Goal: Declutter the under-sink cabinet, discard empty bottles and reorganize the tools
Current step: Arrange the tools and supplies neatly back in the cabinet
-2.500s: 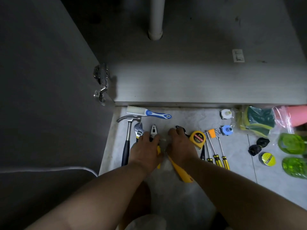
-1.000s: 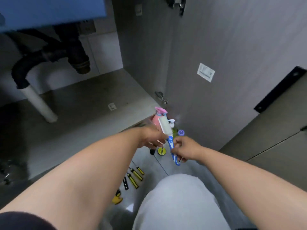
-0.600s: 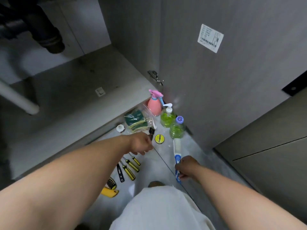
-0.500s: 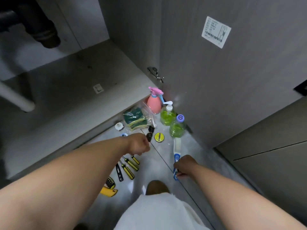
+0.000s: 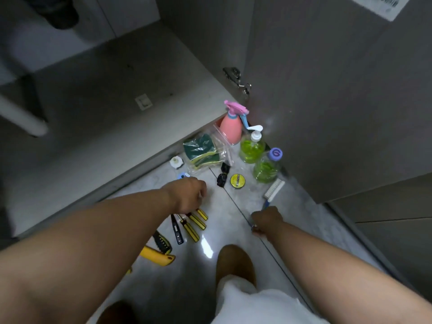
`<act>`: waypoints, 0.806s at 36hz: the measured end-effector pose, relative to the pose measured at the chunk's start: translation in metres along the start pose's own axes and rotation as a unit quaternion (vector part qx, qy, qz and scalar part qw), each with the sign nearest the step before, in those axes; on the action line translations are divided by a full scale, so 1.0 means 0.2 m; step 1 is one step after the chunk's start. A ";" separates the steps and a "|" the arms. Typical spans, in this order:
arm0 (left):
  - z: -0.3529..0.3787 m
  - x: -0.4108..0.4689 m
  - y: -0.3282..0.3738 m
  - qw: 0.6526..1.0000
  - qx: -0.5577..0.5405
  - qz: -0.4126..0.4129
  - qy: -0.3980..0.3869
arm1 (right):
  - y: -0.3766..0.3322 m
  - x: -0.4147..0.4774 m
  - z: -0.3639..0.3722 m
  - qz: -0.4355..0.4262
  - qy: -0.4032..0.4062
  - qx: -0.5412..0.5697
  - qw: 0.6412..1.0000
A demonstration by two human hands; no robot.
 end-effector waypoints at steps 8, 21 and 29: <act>-0.24 -0.11 -0.05 0.997 0.045 -0.036 0.042 | -0.35 -0.29 -0.17 -0.138 -0.213 -0.149 0.956; -0.52 -0.90 -0.05 0.981 -0.003 -0.063 0.183 | -0.94 -1.12 -0.31 -0.357 -0.114 -0.444 0.814; -0.47 -1.10 -0.14 0.977 -0.029 -0.088 0.193 | -0.93 -1.23 -0.14 -0.371 -0.117 -0.534 0.750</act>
Point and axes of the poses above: each hand's wrist, its own x-axis towards the middle knuckle, its own z-axis out of the palm, y = z × x, the point moved 1 cm from there along x, towards the middle knuckle, and after that the axes turned 12 degrees about -x, right-handed, at the moved point
